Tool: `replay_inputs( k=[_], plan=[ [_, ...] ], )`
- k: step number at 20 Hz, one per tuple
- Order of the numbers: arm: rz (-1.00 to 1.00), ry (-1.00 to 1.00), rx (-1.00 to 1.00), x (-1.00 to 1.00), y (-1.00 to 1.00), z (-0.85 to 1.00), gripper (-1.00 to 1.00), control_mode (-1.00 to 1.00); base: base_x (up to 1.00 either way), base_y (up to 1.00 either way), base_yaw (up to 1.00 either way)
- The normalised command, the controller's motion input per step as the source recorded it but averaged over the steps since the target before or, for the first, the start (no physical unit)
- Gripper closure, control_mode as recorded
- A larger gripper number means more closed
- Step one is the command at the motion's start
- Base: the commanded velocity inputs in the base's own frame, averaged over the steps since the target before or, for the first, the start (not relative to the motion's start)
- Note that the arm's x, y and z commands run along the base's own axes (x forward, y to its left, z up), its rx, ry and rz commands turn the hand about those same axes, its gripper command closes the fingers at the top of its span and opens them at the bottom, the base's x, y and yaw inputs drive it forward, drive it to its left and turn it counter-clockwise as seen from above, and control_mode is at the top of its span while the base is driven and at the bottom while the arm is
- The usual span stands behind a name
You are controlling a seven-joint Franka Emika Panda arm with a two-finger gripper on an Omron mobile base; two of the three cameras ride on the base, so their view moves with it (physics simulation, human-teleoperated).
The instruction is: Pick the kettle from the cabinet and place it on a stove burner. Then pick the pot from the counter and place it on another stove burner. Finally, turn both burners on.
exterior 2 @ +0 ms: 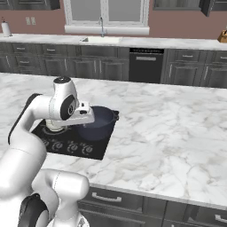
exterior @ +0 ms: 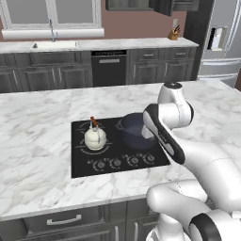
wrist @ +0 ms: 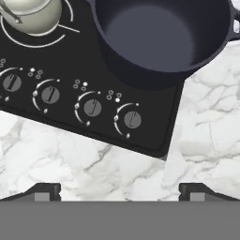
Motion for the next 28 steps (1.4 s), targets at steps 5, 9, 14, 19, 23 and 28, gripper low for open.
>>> replay_inputs(
  k=[5, 9, 14, 19, 23, 28],
  plan=[
    [-0.11, 0.02, 0.03, 0.02, -0.14, -0.11, -1.00, -1.00, 0.00, 0.00, 0.00],
    [-0.08, 0.01, 0.05, 0.07, -0.16, -0.15, -1.00, -1.00, 0.00, 0.00, 0.00],
    [-0.05, 0.00, 0.05, 0.13, -0.06, -0.21, -1.00, -1.00, 0.00, 0.00, 0.00],
    [-0.05, 0.00, 0.04, 0.20, 0.00, -0.23, -1.00, -1.00, 0.00, 0.00, 0.00],
    [-0.08, 0.01, 0.03, 0.16, 0.00, -0.30, -1.00, -1.00, 0.00, 0.00, 0.00],
    [-0.12, 0.02, 0.02, 0.12, 0.00, -0.32, -1.00, -1.00, 0.00, 0.00, 0.00]
  ],
)
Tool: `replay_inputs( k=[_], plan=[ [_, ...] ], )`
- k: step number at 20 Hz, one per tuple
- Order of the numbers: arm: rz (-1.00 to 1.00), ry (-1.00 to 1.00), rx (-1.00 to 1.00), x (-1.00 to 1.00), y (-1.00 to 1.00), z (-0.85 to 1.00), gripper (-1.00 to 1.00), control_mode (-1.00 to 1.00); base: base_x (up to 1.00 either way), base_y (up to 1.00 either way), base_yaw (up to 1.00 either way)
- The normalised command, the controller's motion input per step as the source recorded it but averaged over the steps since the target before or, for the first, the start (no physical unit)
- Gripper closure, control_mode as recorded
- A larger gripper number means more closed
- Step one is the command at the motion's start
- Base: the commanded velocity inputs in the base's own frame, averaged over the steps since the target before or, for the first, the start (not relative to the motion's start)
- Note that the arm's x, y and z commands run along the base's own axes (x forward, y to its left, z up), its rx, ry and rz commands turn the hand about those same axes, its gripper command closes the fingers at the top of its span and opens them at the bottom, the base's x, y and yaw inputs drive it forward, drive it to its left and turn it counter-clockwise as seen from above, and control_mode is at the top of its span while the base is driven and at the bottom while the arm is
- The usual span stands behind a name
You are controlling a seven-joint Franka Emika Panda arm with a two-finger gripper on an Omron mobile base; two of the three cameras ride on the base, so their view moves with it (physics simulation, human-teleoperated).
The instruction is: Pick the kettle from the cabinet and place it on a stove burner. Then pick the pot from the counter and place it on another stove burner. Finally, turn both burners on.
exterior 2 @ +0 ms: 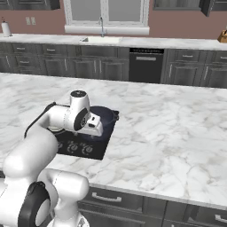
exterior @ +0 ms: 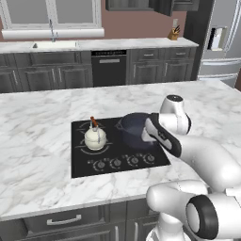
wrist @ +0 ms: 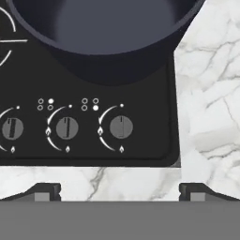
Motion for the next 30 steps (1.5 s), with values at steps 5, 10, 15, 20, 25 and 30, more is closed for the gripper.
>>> replay_inputs(
  k=[5, 10, 15, 20, 25, 30],
  plan=[
    [-0.12, 0.04, 0.01, 0.12, 0.00, -0.31, -1.00, -1.00, 0.00, 0.00, 0.00],
    [-0.10, 0.05, 0.01, 0.20, 0.00, -0.29, -1.00, -1.00, 0.00, 0.00, 0.00],
    [-0.06, 0.05, 0.00, 0.31, 0.00, -0.27, -1.00, -1.00, 0.00, 0.00, 0.00],
    [-0.02, 0.05, 0.00, 0.29, 0.00, -0.27, -1.00, -1.00, 0.00, 0.00, 0.00],
    [0.00, 0.04, 0.00, 0.16, 0.00, -0.23, -1.00, -1.00, 0.00, 0.00, 0.00],
    [0.02, 0.02, 0.00, 0.00, 0.05, -0.20, -1.00, -1.00, 0.00, 0.00, 0.00]
  ],
)
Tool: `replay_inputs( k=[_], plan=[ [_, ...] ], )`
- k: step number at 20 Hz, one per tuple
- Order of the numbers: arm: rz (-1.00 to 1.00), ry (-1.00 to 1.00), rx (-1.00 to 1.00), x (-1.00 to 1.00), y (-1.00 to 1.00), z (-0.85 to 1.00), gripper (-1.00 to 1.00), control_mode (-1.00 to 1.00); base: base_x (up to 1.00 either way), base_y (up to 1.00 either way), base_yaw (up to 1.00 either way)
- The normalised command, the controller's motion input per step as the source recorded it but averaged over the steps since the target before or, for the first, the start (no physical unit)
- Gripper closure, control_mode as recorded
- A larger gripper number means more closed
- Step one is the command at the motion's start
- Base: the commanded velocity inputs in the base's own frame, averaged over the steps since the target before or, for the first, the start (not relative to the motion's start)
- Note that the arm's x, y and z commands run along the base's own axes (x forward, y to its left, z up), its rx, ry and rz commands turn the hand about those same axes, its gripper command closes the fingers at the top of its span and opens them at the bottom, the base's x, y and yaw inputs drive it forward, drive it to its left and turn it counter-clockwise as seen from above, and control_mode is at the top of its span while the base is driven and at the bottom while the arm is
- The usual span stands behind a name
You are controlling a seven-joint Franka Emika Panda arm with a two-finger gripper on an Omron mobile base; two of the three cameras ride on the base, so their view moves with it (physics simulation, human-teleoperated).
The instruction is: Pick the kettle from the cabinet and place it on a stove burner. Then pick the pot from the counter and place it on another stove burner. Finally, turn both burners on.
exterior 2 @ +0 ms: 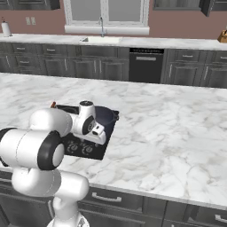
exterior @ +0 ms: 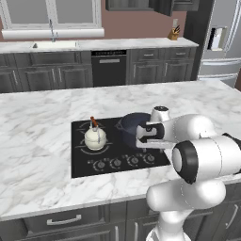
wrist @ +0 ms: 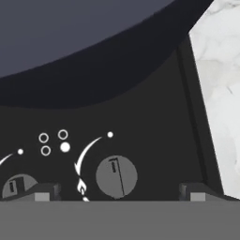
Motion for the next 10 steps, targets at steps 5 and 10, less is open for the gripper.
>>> replay_inputs(
  k=[5, 10],
  plan=[
    [0.05, 0.00, 0.00, 0.00, 0.05, -0.22, -1.00, -1.00, 0.00, 0.00, 0.00],
    [0.04, 0.00, 0.00, 0.00, 0.04, -0.26, -1.00, -1.00, 0.00, 0.00, 0.00]
  ],
)
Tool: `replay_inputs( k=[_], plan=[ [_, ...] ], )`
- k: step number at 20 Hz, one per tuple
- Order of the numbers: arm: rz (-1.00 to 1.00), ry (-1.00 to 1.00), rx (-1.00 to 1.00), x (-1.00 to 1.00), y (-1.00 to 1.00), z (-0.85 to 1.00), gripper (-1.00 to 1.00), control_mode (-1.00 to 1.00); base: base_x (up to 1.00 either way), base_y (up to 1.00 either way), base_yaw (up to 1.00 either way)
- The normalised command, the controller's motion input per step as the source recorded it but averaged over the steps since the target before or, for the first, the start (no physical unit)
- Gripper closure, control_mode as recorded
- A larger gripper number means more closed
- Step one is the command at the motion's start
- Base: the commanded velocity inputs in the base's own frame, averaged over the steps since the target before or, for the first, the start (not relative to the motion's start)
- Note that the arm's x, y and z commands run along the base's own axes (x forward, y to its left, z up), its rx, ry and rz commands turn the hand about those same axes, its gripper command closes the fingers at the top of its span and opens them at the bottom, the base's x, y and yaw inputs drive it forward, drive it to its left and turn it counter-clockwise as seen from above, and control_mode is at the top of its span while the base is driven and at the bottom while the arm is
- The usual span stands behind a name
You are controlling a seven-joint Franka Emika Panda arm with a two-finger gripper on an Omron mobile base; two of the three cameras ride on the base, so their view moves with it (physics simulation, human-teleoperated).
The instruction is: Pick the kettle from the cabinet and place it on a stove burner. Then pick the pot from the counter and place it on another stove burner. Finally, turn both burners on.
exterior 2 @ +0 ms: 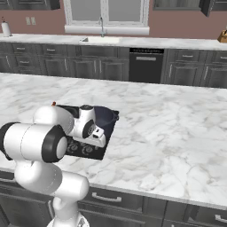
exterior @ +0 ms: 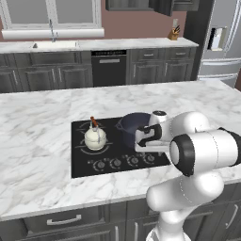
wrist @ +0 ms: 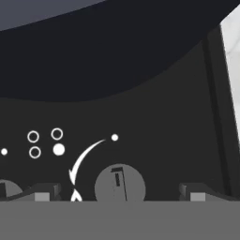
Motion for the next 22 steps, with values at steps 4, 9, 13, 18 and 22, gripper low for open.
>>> replay_inputs(
  k=[4, 9, 13, 18, 22],
  plan=[
    [0.03, 0.00, 0.00, 0.00, 0.02, -0.23, -1.00, -1.00, 0.00, 0.00, 0.00],
    [0.03, 0.00, 0.00, 0.00, 0.03, -0.17, -1.00, -1.00, 0.00, 0.00, 0.00],
    [0.04, -0.01, 0.00, 0.00, 0.03, -0.07, -1.00, -1.00, 0.00, 0.00, 0.00],
    [0.03, 0.00, 0.00, 0.00, 0.06, -0.12, 1.00, -1.00, 0.00, 0.00, 0.00],
    [0.01, 0.00, 0.00, -0.01, 0.07, -0.10, 1.00, -1.00, 0.00, 0.00, 0.00]
  ],
)
